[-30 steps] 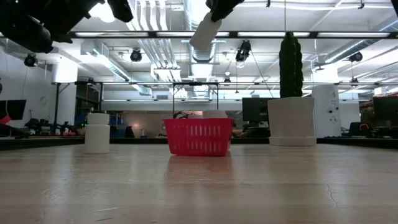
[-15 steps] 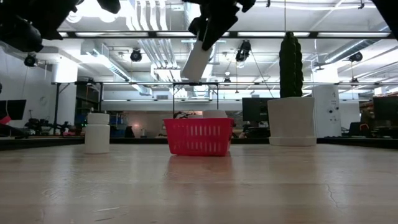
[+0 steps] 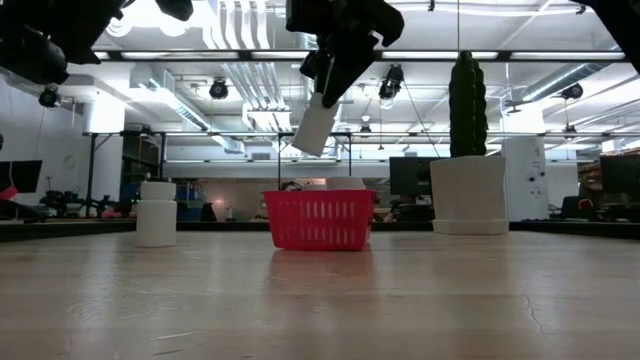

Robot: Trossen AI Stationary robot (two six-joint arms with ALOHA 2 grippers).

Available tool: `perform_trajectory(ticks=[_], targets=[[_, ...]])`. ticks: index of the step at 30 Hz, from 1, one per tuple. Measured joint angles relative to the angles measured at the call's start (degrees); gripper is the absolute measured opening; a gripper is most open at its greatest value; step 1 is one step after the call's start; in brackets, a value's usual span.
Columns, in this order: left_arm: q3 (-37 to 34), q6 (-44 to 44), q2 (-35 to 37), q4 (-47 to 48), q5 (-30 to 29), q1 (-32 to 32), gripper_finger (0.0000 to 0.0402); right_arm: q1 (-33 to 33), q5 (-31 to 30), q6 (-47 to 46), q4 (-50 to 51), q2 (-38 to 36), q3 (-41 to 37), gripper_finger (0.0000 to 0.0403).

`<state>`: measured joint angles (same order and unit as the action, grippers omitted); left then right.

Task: Pick and place pill bottles into a basket
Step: Put the left white pill bottle into the red bin

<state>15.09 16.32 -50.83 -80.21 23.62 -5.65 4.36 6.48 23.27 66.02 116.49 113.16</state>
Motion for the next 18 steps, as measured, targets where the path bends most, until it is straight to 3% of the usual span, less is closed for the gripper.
perform_trajectory(ticks=[18], targets=[[0.0,-0.07,-0.24,-0.22,0.07,0.09,0.0255,0.04,2.58,-0.11,-8.44,0.0,-9.12,0.0147]])
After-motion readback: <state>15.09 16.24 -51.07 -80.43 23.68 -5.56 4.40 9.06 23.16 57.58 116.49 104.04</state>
